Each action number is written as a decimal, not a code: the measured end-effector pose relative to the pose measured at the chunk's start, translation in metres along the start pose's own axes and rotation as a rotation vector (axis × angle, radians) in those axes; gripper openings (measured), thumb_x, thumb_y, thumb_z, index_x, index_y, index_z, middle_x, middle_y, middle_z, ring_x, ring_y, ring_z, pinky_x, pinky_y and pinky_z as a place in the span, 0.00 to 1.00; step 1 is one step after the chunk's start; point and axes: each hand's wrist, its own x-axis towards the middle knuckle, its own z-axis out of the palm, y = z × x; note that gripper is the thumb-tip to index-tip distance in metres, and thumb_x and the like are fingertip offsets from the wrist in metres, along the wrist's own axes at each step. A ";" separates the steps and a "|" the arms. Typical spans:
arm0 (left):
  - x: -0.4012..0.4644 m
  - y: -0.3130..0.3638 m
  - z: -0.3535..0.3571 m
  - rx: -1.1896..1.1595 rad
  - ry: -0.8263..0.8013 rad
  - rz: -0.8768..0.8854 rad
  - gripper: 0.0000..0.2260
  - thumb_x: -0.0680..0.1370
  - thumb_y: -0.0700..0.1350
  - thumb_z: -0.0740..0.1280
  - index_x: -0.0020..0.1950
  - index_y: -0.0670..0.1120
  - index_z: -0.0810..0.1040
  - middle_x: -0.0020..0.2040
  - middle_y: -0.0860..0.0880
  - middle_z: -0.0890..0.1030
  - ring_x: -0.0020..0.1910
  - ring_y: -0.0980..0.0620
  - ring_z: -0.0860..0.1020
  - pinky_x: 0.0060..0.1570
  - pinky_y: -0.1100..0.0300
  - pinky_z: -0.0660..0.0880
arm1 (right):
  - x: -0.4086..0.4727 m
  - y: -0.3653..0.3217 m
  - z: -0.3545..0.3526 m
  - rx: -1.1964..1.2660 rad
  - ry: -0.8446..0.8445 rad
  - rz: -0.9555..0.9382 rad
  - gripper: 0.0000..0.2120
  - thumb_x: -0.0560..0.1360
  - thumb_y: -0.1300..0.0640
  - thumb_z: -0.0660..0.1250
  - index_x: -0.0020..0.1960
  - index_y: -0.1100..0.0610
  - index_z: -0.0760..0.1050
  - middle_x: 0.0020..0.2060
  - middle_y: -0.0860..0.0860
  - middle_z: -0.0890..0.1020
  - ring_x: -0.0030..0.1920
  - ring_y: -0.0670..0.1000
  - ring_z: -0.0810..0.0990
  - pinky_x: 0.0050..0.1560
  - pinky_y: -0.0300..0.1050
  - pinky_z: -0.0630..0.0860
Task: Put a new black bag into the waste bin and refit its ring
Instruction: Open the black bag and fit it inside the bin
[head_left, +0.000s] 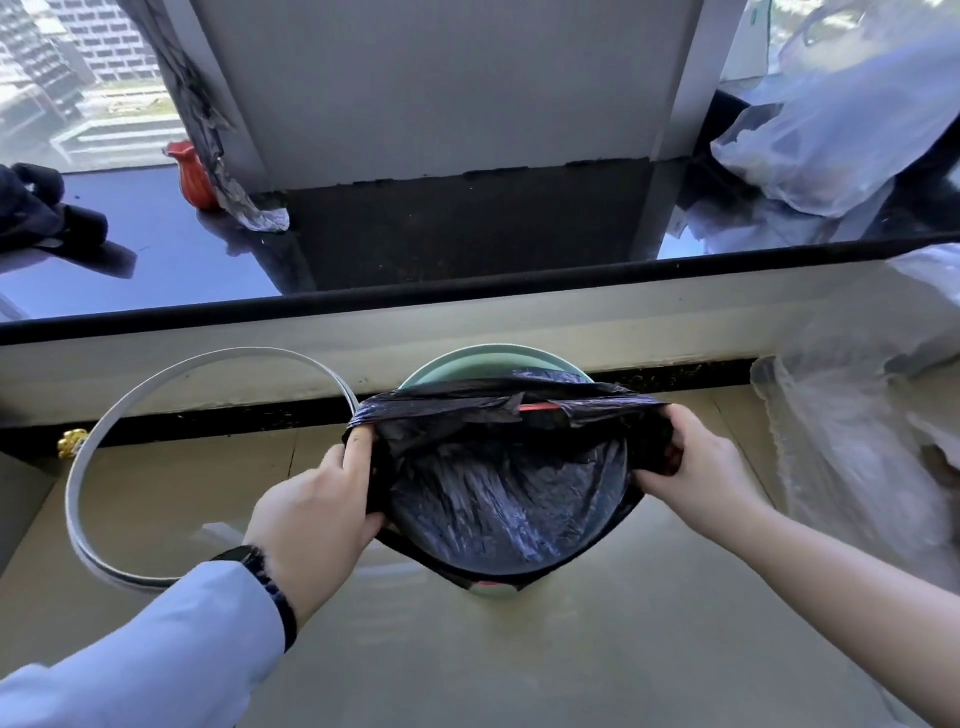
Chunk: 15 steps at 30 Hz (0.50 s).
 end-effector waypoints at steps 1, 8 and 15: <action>0.002 0.000 -0.002 0.008 0.023 -0.003 0.41 0.52 0.46 0.85 0.61 0.34 0.78 0.36 0.43 0.79 0.25 0.41 0.78 0.20 0.57 0.71 | 0.004 -0.001 0.000 0.012 0.009 0.002 0.26 0.66 0.58 0.77 0.58 0.40 0.72 0.40 0.43 0.85 0.43 0.45 0.82 0.41 0.43 0.77; 0.019 -0.016 -0.012 -0.020 0.028 -0.060 0.32 0.55 0.51 0.82 0.55 0.43 0.82 0.52 0.43 0.77 0.49 0.39 0.75 0.48 0.46 0.76 | 0.034 -0.020 -0.010 0.002 -0.061 0.044 0.14 0.72 0.61 0.69 0.44 0.42 0.81 0.34 0.46 0.84 0.34 0.45 0.80 0.35 0.37 0.72; 0.041 -0.029 -0.020 -0.162 -0.083 -0.137 0.28 0.65 0.52 0.77 0.65 0.52 0.80 0.51 0.50 0.69 0.54 0.45 0.69 0.59 0.54 0.71 | 0.062 -0.039 -0.018 -0.020 -0.058 0.059 0.06 0.74 0.53 0.71 0.40 0.46 0.85 0.30 0.42 0.83 0.34 0.41 0.78 0.37 0.41 0.72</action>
